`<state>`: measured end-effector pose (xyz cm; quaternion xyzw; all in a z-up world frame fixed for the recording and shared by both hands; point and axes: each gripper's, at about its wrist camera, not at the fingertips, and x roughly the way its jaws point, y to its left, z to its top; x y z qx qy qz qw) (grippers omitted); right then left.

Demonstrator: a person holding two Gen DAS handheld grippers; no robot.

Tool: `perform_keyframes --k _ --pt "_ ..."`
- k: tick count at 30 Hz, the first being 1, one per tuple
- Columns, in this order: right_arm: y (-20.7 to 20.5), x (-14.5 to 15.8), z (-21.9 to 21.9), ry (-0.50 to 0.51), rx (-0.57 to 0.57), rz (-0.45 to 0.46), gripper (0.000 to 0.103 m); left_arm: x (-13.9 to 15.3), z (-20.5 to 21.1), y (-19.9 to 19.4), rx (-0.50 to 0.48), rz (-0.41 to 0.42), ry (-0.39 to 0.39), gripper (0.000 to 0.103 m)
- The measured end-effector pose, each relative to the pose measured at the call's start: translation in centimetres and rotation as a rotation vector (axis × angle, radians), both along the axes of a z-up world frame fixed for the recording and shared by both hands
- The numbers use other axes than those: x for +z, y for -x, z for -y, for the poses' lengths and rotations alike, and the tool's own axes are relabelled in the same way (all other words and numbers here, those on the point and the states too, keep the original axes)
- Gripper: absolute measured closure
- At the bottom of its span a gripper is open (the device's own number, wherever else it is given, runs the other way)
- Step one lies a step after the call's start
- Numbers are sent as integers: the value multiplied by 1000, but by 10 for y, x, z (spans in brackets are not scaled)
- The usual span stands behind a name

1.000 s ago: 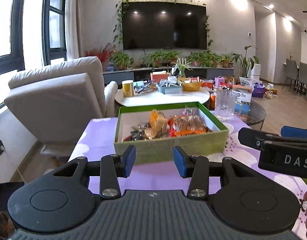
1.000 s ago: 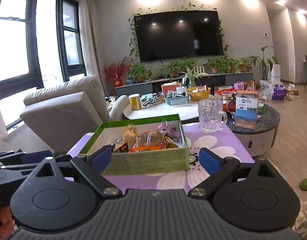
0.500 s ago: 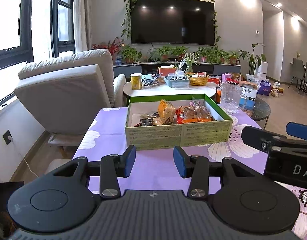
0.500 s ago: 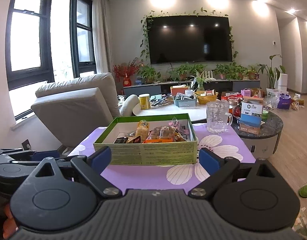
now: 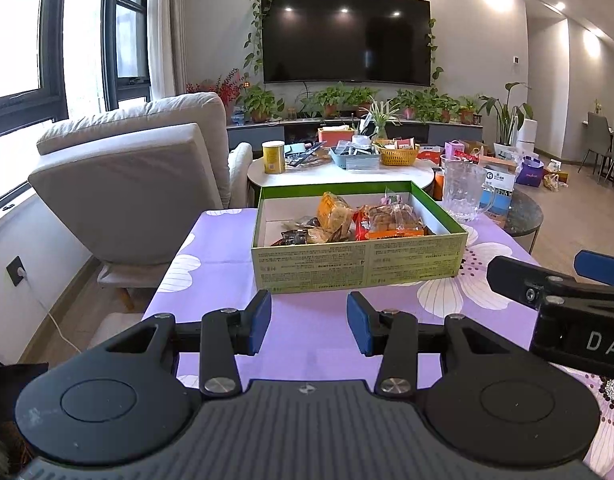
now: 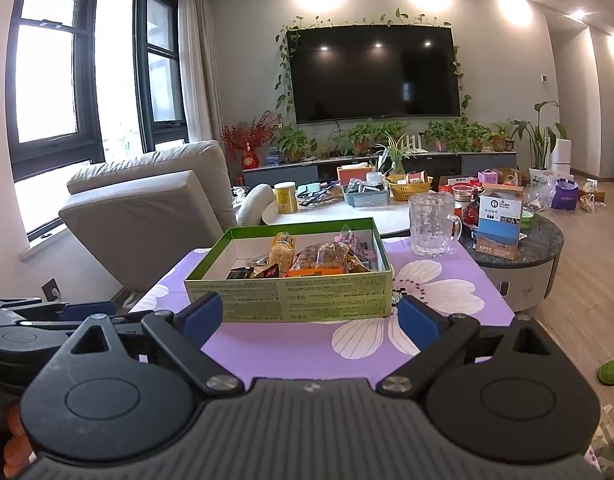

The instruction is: Organize snacks

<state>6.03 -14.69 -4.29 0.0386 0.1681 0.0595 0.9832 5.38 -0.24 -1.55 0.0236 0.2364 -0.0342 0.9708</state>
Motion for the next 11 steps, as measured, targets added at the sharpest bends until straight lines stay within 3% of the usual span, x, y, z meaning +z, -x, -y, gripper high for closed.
perform_keyframes --k 11 --pt "0 0 -1 1 6 -8 44 -2 0 -1 1 -15 -7 63"
